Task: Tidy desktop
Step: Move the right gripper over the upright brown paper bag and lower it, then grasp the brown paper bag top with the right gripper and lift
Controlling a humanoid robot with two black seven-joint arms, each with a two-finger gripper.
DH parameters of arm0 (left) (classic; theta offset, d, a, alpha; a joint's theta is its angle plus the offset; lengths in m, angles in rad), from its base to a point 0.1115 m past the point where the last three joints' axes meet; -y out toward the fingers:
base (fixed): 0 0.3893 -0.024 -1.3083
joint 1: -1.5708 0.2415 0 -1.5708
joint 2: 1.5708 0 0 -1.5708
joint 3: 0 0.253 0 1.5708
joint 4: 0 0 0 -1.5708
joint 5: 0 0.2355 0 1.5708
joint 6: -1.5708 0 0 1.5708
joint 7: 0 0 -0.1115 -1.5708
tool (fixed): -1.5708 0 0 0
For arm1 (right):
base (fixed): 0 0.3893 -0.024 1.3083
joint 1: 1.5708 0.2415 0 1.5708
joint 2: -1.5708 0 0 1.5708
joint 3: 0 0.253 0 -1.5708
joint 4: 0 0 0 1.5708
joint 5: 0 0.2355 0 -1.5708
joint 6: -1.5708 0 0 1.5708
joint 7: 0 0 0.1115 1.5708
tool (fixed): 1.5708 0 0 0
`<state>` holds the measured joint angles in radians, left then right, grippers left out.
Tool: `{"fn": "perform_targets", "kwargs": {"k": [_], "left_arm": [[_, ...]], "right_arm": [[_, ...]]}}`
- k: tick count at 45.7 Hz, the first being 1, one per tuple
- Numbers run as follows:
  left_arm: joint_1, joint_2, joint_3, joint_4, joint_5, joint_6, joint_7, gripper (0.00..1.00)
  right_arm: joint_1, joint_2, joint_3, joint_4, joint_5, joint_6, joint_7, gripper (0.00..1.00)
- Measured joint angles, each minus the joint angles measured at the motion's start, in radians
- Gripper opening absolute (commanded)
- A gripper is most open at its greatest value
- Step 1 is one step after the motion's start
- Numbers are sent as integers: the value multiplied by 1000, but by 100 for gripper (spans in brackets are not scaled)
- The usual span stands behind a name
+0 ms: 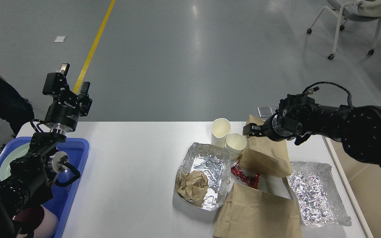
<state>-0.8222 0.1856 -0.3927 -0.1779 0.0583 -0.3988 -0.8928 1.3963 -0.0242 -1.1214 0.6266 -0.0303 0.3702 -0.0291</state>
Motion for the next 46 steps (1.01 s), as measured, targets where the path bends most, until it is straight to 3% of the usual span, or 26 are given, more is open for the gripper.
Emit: {"fn": "perform_targets", "kwargs": {"k": [9,18,32,39,46], "left_arm": [[0,0,0,0,0,0,0,96],[0,0,0,0,0,0,0,96],[0,0,0,0,0,0,0,96],[0,0,0,0,0,0,0,96],[0,0,0,0,0,0,0,96]], "right_arm": [[-40,18,-1,-19,0,-56,0,100],[-75,30,-8,-48,4,-63,0,87],[-83,30,-22,-51,7,-90,-2,36],[-83,29,-23,-50,7,-90,-5,2],[-83,27,-22,-50,10,-89,-6,0]]}}
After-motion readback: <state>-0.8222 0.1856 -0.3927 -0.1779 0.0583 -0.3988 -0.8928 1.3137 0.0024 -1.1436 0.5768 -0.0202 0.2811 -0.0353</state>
